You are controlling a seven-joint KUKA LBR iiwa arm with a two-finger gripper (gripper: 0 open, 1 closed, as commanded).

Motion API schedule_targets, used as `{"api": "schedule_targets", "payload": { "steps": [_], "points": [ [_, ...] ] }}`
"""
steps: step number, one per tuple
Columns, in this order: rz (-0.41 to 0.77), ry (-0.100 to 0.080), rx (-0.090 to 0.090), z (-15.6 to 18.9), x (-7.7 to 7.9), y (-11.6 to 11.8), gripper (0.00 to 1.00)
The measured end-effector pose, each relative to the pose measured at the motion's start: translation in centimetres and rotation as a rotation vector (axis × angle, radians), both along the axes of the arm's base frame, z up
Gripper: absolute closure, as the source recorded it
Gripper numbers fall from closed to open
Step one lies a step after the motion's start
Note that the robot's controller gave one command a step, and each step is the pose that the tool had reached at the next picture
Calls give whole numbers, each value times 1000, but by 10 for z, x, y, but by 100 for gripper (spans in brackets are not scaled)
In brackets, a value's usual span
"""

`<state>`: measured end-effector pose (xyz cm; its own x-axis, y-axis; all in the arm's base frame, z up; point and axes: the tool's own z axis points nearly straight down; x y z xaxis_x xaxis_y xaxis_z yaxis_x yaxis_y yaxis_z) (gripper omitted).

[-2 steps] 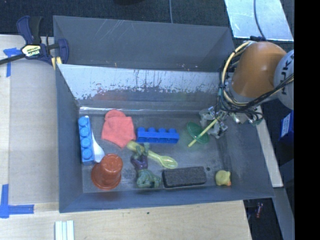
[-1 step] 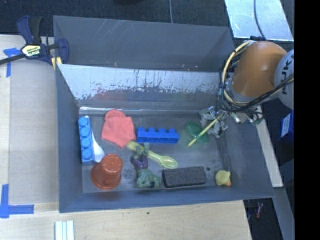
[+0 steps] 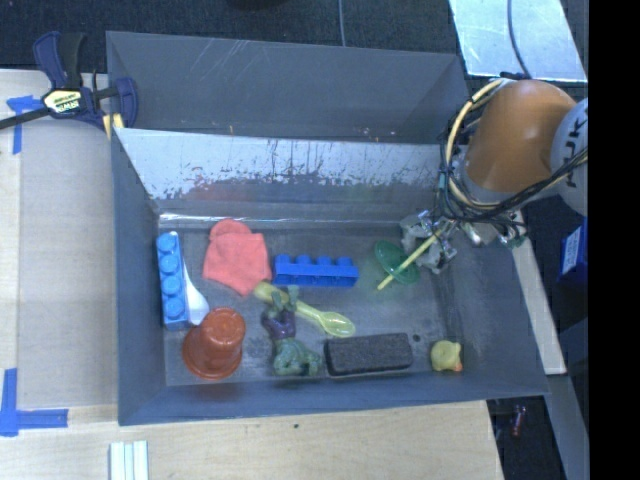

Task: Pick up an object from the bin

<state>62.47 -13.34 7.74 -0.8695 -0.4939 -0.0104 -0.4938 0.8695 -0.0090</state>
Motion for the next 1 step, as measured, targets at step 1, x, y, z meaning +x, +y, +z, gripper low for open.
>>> {"api": "schedule_targets", "payload": {
  "steps": [1],
  "points": [
    [-1, 7, 2, 17, -2, 1, 100]
  ]
}}
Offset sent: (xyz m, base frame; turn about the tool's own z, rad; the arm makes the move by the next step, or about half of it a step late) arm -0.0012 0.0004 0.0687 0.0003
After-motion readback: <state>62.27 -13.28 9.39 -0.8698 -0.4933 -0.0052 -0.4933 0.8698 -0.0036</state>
